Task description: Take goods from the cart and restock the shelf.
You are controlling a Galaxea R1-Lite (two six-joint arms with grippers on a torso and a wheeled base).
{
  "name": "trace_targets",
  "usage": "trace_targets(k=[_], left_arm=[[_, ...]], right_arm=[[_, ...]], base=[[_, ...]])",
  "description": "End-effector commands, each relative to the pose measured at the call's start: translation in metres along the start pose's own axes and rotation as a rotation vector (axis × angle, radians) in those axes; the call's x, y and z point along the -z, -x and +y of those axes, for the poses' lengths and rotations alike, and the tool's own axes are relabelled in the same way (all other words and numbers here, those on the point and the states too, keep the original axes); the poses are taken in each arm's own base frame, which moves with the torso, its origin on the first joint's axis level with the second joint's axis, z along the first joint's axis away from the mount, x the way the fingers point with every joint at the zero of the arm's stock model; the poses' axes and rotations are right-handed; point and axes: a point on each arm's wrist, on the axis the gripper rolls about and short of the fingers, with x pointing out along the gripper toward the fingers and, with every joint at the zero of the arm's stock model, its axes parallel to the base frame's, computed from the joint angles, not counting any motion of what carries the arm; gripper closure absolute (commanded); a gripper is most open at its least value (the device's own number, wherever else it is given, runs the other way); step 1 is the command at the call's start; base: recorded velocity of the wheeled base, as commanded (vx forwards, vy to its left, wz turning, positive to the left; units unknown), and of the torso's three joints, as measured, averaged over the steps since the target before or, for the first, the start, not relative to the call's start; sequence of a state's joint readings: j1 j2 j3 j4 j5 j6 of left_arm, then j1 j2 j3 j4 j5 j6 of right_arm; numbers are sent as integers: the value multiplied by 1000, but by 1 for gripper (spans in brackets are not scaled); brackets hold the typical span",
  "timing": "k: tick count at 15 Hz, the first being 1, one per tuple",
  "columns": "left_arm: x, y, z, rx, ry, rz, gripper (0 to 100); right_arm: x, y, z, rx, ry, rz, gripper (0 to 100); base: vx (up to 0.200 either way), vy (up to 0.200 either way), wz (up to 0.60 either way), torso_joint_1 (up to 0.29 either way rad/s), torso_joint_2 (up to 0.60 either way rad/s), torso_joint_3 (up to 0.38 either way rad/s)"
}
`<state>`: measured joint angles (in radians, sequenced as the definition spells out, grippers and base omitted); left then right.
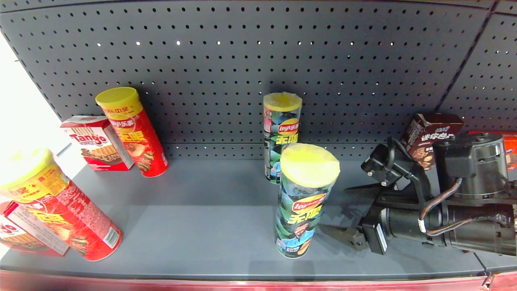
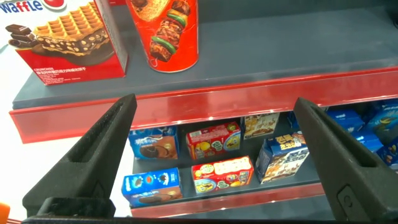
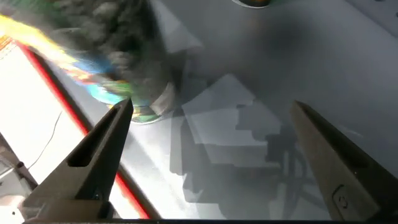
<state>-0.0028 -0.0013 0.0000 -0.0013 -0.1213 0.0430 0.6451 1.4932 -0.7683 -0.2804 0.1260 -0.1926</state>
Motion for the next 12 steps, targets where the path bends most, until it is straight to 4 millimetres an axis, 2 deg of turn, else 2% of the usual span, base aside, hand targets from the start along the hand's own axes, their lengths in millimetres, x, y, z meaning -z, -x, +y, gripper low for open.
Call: trace_targets(k=[1,12], left_arm=[[0,0,0,2,0,1,0],[0,0,0,2,0,1,0]], right_arm=[[-1,1,-1,5,-1,-5,0],[1,-4,-3,4,-5,10,0]], base=[[0,0,0,0,0,0],[0,0,0,0,0,0]])
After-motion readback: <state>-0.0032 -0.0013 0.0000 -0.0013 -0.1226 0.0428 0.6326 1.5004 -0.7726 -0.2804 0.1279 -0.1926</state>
